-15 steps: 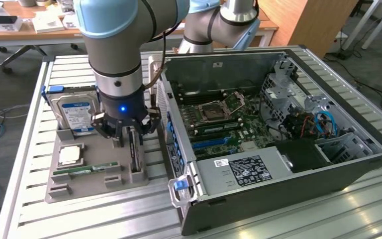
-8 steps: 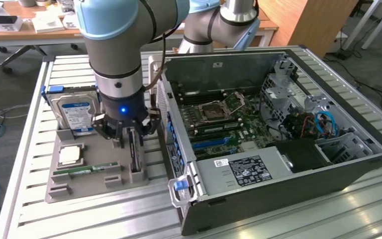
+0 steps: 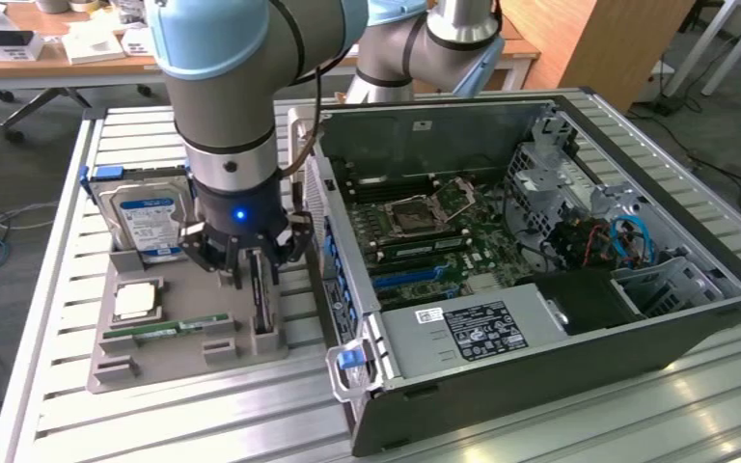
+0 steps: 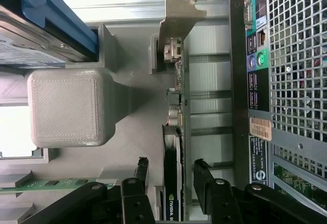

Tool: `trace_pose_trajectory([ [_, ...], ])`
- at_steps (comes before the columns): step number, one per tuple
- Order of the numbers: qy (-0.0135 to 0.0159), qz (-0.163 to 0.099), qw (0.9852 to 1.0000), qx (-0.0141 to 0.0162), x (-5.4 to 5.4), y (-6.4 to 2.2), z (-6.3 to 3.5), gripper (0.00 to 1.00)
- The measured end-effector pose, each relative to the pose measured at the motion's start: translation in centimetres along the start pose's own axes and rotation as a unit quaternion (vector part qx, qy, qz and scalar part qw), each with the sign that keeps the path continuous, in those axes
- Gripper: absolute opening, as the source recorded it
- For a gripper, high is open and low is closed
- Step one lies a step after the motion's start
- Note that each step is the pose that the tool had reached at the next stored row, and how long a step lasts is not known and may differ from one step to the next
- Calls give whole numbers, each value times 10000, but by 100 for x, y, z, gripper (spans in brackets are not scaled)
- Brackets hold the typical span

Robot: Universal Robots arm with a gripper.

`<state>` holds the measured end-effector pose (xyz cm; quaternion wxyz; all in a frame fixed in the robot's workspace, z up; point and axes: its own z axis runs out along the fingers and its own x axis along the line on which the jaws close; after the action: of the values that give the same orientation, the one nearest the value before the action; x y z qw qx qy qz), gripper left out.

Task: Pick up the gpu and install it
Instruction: 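Pick up the gpu and move the gpu toward the slot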

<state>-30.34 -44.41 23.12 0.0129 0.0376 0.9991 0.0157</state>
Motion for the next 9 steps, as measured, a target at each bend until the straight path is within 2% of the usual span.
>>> trace_pose_trajectory([
  [9,-1,1,10000,8,0,0,3,49],
])
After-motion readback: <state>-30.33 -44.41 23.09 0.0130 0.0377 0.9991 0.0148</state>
